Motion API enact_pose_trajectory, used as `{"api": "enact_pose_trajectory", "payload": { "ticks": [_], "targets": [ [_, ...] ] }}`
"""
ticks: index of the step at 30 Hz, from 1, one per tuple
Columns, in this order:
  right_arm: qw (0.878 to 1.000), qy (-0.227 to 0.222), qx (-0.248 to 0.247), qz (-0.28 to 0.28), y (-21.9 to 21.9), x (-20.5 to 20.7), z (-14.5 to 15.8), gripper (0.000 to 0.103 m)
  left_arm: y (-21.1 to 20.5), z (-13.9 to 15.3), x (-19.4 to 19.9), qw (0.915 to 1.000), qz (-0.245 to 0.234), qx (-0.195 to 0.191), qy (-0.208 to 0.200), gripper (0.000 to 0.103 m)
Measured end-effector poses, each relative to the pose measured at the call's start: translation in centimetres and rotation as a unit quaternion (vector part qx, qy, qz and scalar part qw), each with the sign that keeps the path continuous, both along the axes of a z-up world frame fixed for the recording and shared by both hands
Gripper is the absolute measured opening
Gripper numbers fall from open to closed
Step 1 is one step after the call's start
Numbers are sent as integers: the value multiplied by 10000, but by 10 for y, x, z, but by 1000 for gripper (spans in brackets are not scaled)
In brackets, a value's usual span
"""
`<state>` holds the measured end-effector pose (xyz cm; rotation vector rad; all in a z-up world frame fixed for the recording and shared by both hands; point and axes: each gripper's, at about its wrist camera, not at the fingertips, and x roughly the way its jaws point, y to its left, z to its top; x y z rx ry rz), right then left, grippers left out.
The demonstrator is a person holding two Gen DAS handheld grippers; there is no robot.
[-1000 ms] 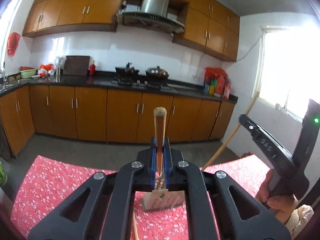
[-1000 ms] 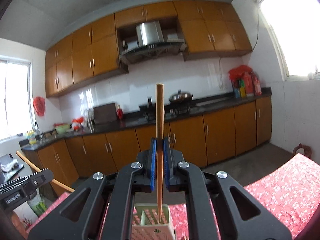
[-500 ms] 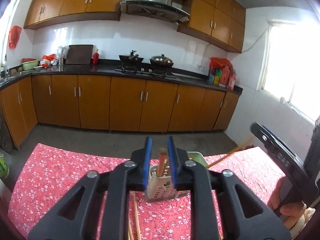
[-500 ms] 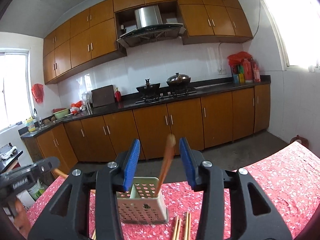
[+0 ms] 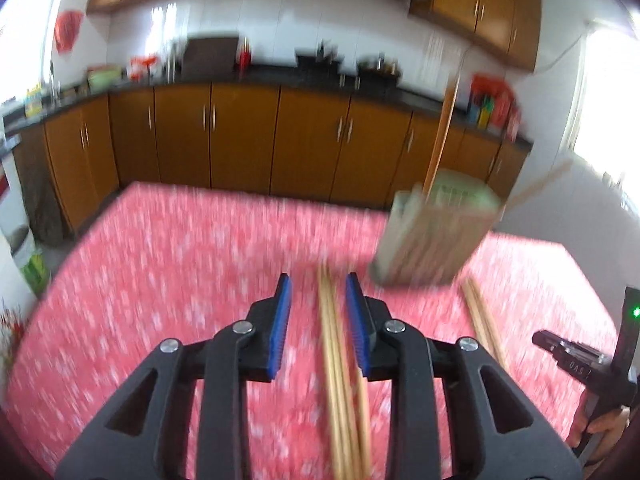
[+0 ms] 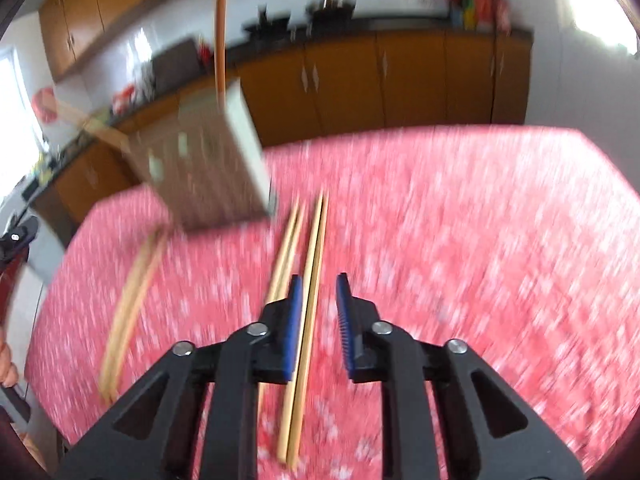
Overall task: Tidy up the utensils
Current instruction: 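Grasp a chopstick with the left tool while the right tool grasps another chopstick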
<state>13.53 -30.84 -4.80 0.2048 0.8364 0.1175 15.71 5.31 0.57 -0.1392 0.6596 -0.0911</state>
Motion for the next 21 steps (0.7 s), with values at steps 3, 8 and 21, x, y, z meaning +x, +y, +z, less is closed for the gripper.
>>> {"api": "enact_pose_trajectory", "payload": {
  "ticks": [3,8,21],
  "targets": [
    [9997,178,-97,117,13,-5,-16,16,-3,-33,-4,9990,-142,45,411,25],
    [9987,379,-287,199,17,-6,-35,13,-11,-60,-9,9968,-349,102,714,24],
    [9969,271,-726,-132,6,2,-37,8,-22,-84,-14,9914,-682,-15,1117,12]
  ]
}}
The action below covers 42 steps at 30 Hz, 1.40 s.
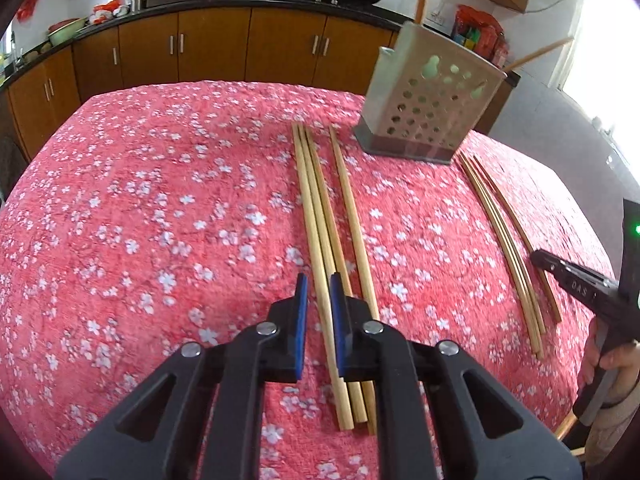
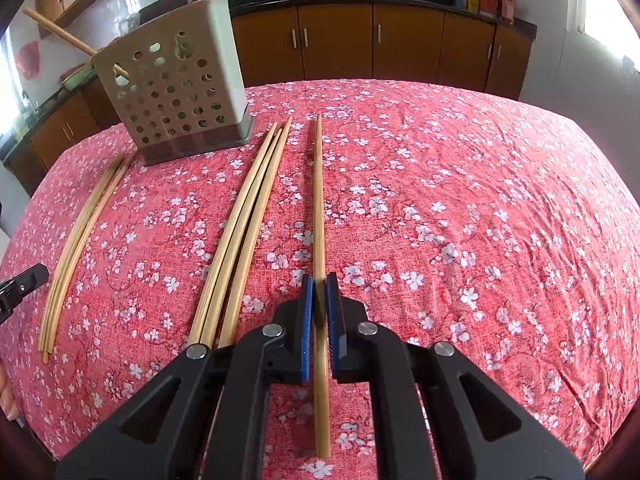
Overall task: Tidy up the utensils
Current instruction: 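Grasp a chopstick with the left tool while the right tool grasps another chopstick, then raise the left tool's chopstick above the holder while the right tool carries its chopstick there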
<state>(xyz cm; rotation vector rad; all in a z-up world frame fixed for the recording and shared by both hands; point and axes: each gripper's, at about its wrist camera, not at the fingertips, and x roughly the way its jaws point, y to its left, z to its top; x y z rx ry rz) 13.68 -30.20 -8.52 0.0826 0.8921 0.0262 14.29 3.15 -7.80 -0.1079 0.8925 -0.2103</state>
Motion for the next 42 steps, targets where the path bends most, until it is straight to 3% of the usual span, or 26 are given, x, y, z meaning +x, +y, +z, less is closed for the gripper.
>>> {"api": "enact_pose_trajectory", "payload": {
  "ticks": [17,24,29,33,42],
  "targets": [
    [9999,-45,-25,90,3,-3,1,8,-9,-9,11,9976,95,690,3,9],
    [9995,-105,-100,-274,-17,19,0,8,24,-8,43,9949,661,767,37,8],
    [9982,-124,138,-575,-38,36,-1,8,46,-9,52,9958,820,401,26,10],
    [9981,-120,133,-588,-40,41,-2,8,48,-7,53,9961,820,321,29,10],
    [9977,-138,271,-600,-41,40,-2,8,61,-8,46,9957,890,-262,34,10]
  ]
}}
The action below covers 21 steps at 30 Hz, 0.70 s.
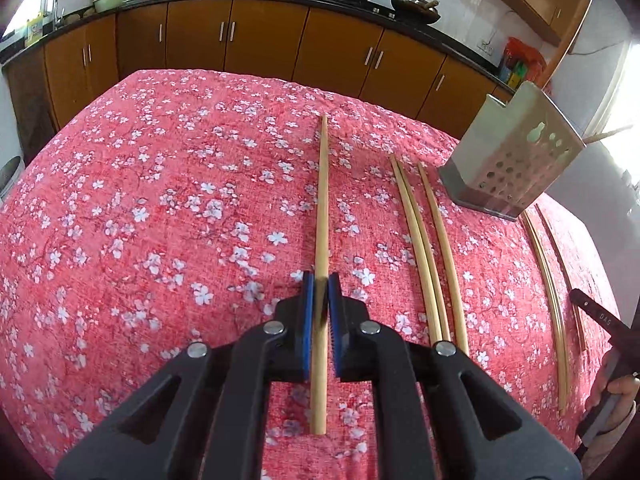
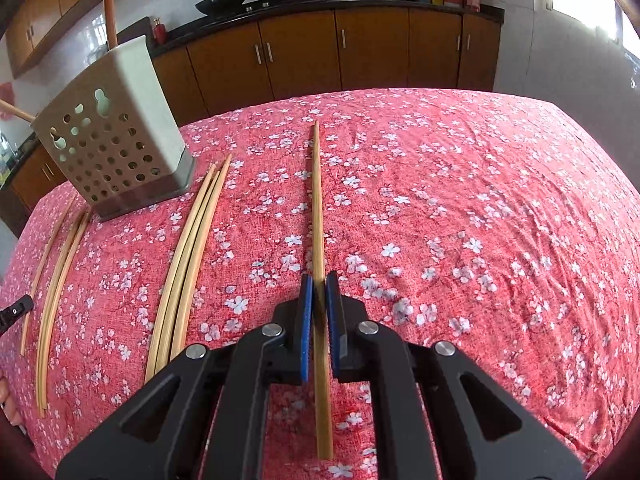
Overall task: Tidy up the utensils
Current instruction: 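Raise the left tool's chopstick above the holder while the right tool carries its chopstick there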
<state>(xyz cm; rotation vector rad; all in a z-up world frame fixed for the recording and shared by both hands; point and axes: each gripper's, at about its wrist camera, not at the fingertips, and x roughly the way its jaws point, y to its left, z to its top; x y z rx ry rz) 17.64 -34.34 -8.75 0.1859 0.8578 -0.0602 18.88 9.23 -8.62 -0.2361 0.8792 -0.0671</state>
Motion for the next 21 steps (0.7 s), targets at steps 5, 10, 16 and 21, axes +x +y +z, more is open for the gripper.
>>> {"api": "enact_pose_trajectory", "payload": {
  "ticks": [5,10,16,21],
  "targets": [
    [10000,-12,25,-1,-1,-1,0,8,-2,1,-2,9999,-3,125,4,10],
    [10000,-21,63,-4,-1,-1,0,8,-3,1,0,9999,-4,117,4,10],
    [9999,-28,108,-15,-1,-1,0,8,-2,1,1,9999,-13,127,3,10],
    [9999,-34,147,-19,-2,-1,0,8,-3,1,1,9999,-13,126,2,10]
  ]
}}
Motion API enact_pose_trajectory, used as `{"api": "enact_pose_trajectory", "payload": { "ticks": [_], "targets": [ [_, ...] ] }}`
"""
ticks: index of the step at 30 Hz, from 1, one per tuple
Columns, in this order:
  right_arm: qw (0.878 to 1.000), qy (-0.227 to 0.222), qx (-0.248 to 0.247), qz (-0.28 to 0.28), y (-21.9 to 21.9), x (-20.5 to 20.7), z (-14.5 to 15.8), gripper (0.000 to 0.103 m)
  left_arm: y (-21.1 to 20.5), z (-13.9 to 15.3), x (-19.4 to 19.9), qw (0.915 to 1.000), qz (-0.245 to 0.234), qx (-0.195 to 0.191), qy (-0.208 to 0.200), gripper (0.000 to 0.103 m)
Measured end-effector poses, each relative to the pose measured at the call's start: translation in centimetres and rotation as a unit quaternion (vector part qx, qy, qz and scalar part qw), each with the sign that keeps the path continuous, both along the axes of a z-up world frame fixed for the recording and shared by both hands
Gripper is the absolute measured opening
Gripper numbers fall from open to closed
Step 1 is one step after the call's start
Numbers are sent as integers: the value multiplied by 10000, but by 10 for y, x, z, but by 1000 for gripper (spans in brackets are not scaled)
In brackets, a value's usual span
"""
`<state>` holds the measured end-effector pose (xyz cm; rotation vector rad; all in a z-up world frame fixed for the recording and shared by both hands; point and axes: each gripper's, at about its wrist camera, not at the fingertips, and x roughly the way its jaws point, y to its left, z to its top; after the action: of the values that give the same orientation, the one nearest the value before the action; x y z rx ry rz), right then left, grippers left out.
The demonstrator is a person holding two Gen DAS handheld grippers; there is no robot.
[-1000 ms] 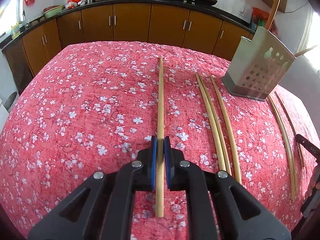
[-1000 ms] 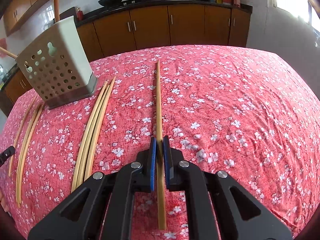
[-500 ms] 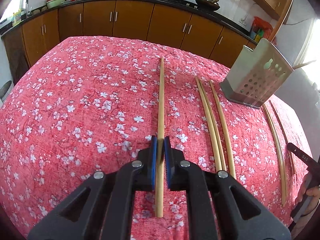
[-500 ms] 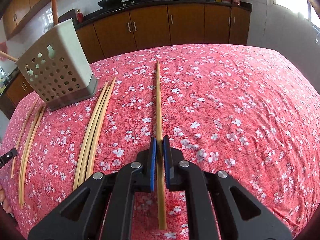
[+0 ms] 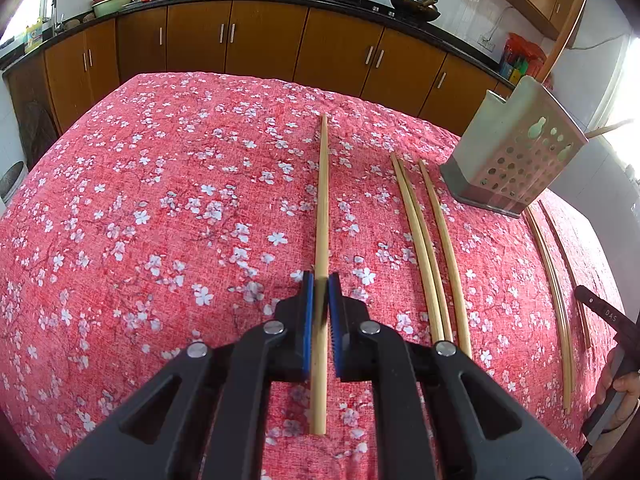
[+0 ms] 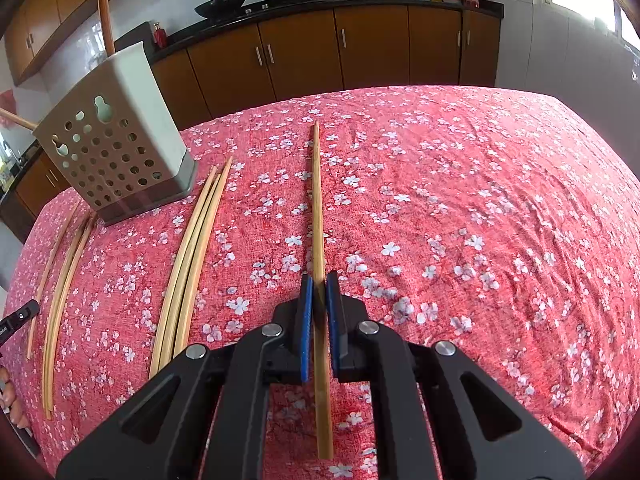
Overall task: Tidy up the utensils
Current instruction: 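Raise the left tool's chopstick above the holder while the right tool carries its chopstick there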
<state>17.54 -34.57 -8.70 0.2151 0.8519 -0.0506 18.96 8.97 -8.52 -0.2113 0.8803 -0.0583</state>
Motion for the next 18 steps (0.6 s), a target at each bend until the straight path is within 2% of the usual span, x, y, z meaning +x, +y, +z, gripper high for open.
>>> {"api": "enact_pose_trajectory", "payload": {
  "ticks": [5,9,14,18],
  "targets": [
    [10000,4,-34,-15,1,0,1,8,-1,1,0,10000,-2,41,0,10],
    [9994,40,-332,79,11,-9,3,8,-11,1,-4,9988,-113,469,19,10],
    [9998,25,-186,95,8,-18,2,8,-11,1,-14,9989,-143,436,16,9],
    [9996,39,-278,89,10,-19,6,8,-16,4,-13,9976,-186,665,22,8]
  ]
}}
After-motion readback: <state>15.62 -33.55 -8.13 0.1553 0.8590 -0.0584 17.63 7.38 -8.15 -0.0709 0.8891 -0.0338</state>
